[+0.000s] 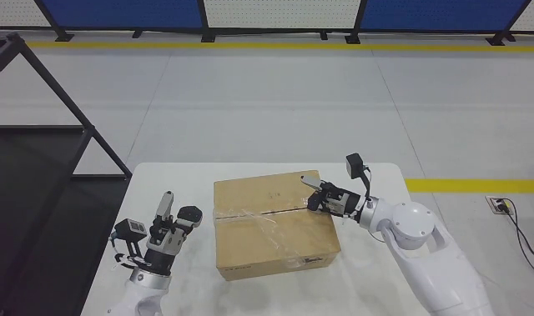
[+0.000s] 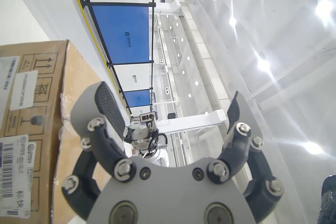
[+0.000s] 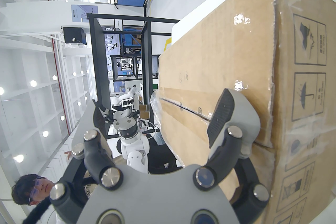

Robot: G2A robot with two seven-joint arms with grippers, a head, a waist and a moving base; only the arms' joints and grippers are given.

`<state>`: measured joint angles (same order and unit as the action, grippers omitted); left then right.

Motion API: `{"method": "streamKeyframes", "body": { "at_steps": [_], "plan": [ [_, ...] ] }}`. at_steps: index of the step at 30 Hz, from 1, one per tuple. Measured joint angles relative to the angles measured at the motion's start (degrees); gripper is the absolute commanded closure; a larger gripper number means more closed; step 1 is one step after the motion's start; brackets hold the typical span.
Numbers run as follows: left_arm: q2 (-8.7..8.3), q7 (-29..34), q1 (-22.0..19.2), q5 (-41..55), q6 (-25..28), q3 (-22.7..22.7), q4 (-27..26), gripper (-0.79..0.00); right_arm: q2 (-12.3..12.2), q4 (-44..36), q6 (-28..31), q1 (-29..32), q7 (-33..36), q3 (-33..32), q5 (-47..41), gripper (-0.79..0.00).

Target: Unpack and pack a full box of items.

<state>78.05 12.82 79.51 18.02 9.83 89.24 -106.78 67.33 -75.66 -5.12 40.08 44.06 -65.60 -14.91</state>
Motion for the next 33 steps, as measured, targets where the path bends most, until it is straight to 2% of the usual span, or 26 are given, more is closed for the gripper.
{"method": "streamKeyframes", "body": {
  "at_steps": [6,11,17,22,33],
  "plan": [
    [-0.08,1.36,-0.56,0.86,-2.12,-0.49,0.56,-0.785,0.00,0.00,0.00,0.00,0.00,0.00,0.00,-0.785],
    [-0.45,6.10,-4.38,2.47,-9.23,-1.07,3.24,-0.785,0.00,0.00,0.00,0.00,0.00,0.00,0.00,-0.785],
    [-0.88,10.15,-8.87,2.47,-14.56,-1.73,7.33,-0.785,0.00,0.00,0.00,0.00,0.00,0.00,0.00,-0.785],
    [-1.06,11.24,-10.60,0.86,-15.65,-3.16,9.69,-0.785,0.00,0.00,0.00,0.00,0.00,0.00,0.00,-0.785],
    [-1.33,11.18,-11.38,0.35,-15.28,-4.26,11.62,-0.785,0.00,0.00,0.00,0.00,0.00,0.00,0.00,-0.785]
  ]
}}
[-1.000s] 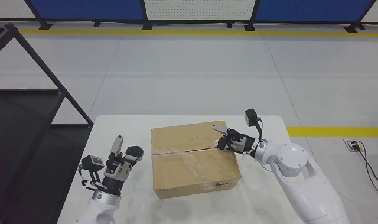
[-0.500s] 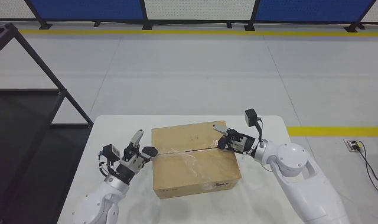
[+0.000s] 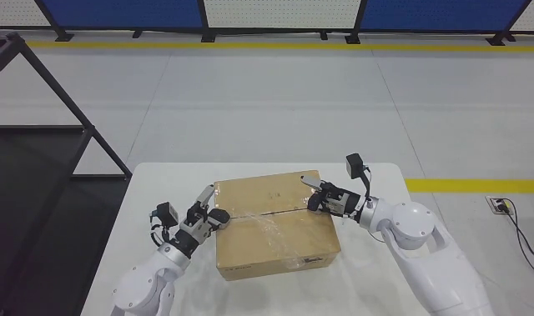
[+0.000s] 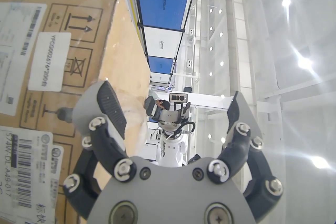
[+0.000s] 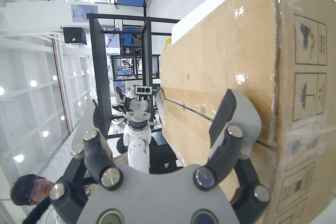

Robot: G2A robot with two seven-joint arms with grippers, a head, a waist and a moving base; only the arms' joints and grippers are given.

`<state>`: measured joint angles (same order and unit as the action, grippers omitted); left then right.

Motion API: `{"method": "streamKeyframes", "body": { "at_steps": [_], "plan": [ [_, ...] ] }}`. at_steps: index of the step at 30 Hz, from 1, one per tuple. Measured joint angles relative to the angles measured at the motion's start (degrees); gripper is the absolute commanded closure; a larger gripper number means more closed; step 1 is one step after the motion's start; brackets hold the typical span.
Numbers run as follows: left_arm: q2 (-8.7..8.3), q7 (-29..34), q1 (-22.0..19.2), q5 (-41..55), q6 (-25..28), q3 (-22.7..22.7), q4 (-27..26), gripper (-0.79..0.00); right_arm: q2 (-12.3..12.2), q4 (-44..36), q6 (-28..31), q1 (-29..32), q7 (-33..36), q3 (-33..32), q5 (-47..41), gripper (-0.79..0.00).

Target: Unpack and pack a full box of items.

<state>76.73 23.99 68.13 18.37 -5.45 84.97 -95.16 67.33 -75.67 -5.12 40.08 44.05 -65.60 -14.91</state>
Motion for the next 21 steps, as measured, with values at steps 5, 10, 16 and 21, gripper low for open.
{"method": "streamKeyframes", "body": {
  "at_steps": [5,10,16,21],
  "plan": [
    [-0.13,-0.09,0.10,0.24,0.32,-0.13,-0.09,-0.785,-0.76,-4.59,4.28,2.70,7.52,-0.70,0.06,-0.785],
    [-0.26,-0.08,0.13,0.40,0.62,-0.31,-0.18,-0.785,-2.04,-8.67,7.23,5.13,17.07,-3.62,-0.07,-0.785],
    [-0.42,-0.06,0.42,0.68,1.02,-0.30,-0.38,-0.785,-2.08,-9.02,7.06,5.31,17.24,-3.79,-0.32,-0.785],
    [-0.54,0.09,0.46,1.05,1.20,-0.35,-0.30,-0.785,-2.12,-9.79,8.02,5.96,17.93,-3.36,-0.63,-0.785]
  ]
}}
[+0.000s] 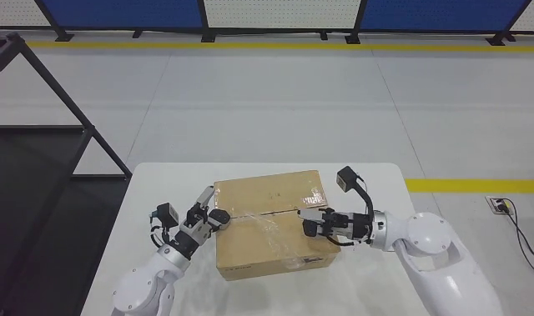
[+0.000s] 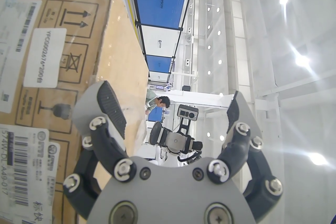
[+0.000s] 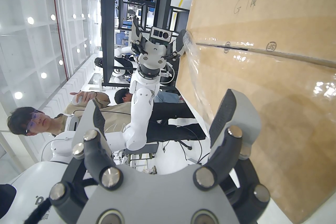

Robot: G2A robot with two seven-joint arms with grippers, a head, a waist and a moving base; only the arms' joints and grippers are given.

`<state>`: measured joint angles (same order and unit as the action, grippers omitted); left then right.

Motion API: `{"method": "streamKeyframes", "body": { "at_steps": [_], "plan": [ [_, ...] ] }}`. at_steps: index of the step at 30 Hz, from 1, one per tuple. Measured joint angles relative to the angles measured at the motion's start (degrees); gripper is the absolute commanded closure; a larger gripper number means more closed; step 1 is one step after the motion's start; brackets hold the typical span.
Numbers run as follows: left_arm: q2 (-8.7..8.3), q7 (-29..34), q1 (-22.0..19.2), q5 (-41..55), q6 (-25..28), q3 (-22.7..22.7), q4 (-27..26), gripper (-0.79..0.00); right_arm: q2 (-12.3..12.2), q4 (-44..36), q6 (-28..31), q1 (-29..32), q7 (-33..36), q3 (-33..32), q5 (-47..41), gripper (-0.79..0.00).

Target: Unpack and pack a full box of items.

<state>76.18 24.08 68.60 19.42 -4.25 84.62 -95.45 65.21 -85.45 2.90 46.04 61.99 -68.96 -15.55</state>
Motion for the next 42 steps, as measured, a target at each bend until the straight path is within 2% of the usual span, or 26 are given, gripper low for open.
{"method": "streamKeyframes", "body": {
  "at_steps": [5,11,16,24,32,42],
  "plan": [
    [-0.14,0.10,-0.10,0.08,0.02,-0.12,0.06,-0.785,-1.26,-2.78,5.65,2.84,11.98,-0.55,2.56,-0.785],
    [-0.23,0.08,-0.53,0.05,-0.15,-0.79,0.40,-0.785,-2.79,-6.98,8.13,7.60,19.04,-2.22,7.00,-0.785],
    [-0.33,0.03,-0.63,0.12,0.05,-0.97,0.50,-0.785,-3.30,-7.66,4.63,9.29,17.23,-1.65,11.41,-0.785],
    [-0.51,-0.37,-0.32,0.19,0.26,-1.00,0.01,-0.785,-2.23,-4.34,2.38,5.10,13.04,4.66,12.64,-0.785],
    [-0.69,-0.80,0.18,0.37,0.60,-0.93,-0.42,-0.785,-1.51,-2.32,4.14,1.47,12.55,8.29,11.39,-0.785],
    [-0.94,-0.60,0.57,0.38,0.72,-0.97,-0.93,-0.785,-1.55,-4.20,8.37,1.20,9.89,7.52,7.26,-0.785]
  ]
}}
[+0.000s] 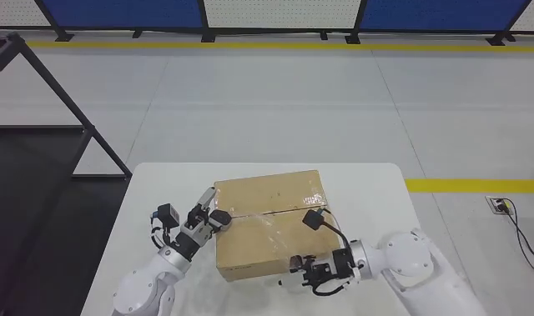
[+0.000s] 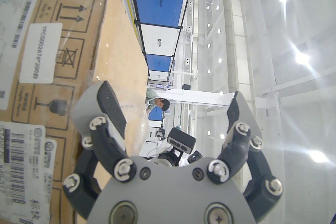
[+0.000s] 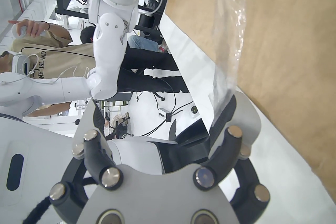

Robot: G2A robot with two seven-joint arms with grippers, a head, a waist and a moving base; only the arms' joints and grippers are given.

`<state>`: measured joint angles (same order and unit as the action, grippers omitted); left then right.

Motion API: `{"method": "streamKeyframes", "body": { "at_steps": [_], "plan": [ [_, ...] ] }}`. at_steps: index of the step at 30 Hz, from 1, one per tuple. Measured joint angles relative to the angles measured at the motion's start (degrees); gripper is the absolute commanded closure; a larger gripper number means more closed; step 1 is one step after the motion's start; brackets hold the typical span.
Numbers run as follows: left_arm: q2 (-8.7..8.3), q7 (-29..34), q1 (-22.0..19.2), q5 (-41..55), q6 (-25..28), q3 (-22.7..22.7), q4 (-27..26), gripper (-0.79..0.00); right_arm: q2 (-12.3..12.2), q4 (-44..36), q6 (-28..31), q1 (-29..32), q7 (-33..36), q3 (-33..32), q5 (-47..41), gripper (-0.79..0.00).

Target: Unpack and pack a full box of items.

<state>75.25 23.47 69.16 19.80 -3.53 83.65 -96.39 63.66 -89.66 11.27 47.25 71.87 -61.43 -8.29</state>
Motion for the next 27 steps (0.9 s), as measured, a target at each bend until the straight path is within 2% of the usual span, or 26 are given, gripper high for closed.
{"method": "streamKeyframes", "body": {
  "at_steps": [12,19,27],
  "plan": [
    [-0.36,0.08,0.92,0.50,0.52,0.85,-0.48,-0.785,0.54,1.72,0.80,-2.17,0.98,1.52,-7.51,-0.785],
    [-0.50,-0.08,1.24,0.79,0.87,0.92,-0.52,-0.785,1.07,5.02,2.80,-3.89,4.02,1.60,-17.62,-0.785],
    [-0.61,-0.25,1.16,0.73,1.06,0.49,-0.15,-0.785,1.80,8.19,2.64,-5.69,3.68,2.32,-23.96,-0.785]
  ]
}}
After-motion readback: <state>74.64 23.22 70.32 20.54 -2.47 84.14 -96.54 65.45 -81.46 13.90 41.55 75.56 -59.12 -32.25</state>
